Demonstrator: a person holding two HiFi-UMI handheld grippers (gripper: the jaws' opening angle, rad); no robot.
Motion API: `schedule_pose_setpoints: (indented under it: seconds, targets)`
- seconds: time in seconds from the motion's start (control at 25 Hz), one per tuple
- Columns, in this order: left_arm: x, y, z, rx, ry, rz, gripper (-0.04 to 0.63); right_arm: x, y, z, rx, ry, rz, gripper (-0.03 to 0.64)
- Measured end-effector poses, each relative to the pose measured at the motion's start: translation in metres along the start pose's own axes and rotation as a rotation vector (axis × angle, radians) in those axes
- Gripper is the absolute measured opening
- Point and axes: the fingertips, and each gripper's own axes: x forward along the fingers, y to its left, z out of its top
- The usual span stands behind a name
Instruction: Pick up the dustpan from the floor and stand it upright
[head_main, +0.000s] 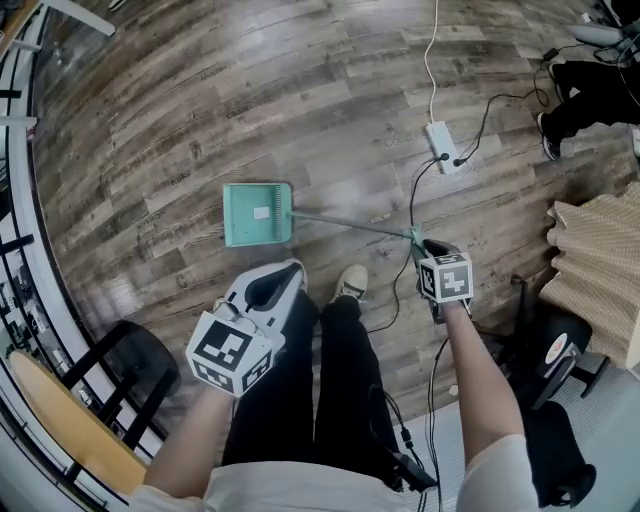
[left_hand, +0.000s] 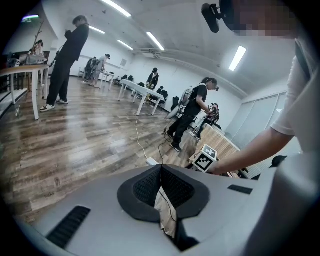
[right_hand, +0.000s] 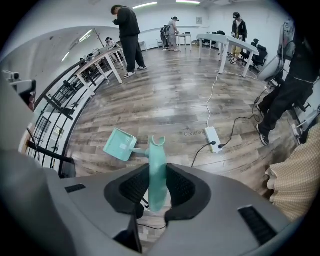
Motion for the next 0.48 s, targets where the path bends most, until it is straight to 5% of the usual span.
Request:
schedule_pose_setpoints:
  seconds: [0.48]
  targets:
    - [-0.038,-0.003,-0.001,-0.046,-0.026,0.035,0.025,-0.022,0.058,0.037,-0.075,-0.014,-0.001,0.121]
